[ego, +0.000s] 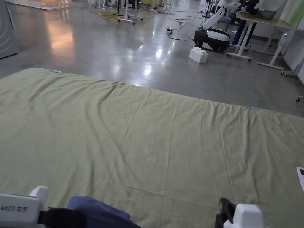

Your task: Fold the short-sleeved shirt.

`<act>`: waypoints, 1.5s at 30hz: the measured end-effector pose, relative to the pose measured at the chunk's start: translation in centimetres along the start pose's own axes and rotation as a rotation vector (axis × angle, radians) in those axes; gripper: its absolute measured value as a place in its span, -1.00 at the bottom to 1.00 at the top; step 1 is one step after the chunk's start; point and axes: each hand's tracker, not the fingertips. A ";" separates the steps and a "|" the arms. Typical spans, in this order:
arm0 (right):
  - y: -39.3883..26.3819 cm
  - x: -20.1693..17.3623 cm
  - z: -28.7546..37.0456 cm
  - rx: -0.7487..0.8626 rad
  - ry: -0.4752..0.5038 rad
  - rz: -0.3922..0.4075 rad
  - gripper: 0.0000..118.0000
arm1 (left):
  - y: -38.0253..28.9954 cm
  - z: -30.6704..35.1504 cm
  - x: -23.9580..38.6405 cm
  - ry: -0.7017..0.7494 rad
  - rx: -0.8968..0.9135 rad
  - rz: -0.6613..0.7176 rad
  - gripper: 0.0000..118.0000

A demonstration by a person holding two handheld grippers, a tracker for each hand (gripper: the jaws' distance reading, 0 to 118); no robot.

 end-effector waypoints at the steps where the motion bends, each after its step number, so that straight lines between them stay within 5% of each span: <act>1: 0.9 0.4 0.1 0.025 -0.012 0.001 -0.99 | 0.7 1.1 -0.8 0.020 0.006 0.001 -0.66; 15: 7.6 3.8 1.5 0.184 -0.123 -0.006 -0.99 | 9.0 19.1 -7.3 0.347 0.123 0.014 -0.66; 23: 6.5 3.7 1.1 0.150 -0.139 -0.017 -0.99 | 11.2 22.9 -11.8 0.559 0.116 0.069 -0.63; 28: 5.9 3.3 0.7 0.130 -0.127 -0.017 -0.99 | 11.8 21.5 -13.8 0.731 0.130 0.040 0.17; 35: 5.4 3.3 0.8 0.124 -0.113 -0.017 -0.99 | 11.1 20.6 -10.0 0.960 0.246 -0.099 0.25; 45: 4.2 3.8 1.4 0.122 -0.103 -0.063 -0.99 | 7.0 11.4 -1.2 0.745 0.617 -0.380 0.26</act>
